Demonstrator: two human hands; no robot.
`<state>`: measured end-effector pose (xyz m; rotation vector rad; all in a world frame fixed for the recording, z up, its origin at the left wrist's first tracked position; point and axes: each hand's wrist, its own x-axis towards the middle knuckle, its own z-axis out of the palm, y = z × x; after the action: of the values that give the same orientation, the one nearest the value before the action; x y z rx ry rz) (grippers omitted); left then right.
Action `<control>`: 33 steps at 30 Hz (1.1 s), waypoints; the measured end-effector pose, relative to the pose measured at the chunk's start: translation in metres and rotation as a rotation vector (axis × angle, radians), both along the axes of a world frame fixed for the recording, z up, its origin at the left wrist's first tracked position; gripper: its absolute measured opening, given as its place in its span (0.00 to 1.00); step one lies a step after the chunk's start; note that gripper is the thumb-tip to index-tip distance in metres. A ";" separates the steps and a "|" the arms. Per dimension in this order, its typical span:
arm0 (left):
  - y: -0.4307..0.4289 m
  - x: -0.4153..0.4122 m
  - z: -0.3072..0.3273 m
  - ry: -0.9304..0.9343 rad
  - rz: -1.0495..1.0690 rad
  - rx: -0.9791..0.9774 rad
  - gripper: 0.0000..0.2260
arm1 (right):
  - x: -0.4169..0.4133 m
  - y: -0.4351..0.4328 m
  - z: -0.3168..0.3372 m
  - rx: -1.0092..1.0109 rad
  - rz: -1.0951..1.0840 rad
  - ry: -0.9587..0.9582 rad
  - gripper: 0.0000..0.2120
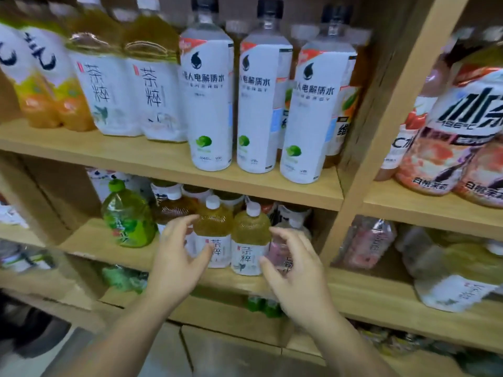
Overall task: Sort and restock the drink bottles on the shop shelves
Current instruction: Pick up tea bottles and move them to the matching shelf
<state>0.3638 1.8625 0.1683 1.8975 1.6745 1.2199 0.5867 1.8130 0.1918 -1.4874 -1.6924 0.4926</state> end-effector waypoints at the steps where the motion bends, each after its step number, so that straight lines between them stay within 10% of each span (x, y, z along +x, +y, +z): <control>1: 0.009 -0.006 0.000 0.001 -0.019 0.001 0.27 | -0.005 0.008 0.000 -0.027 -0.007 -0.033 0.24; 13: 0.089 -0.004 0.031 0.173 -0.186 -0.234 0.14 | -0.040 0.098 0.019 -0.392 -0.176 -0.395 0.20; 33: 0.070 -0.020 0.004 0.109 -0.174 -0.053 0.16 | -0.044 0.067 -0.004 -0.122 -0.224 -0.235 0.15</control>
<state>0.3435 1.9330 0.1722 2.0618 1.5394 1.0126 0.5426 1.8799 0.1873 -1.8591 -1.6684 0.3150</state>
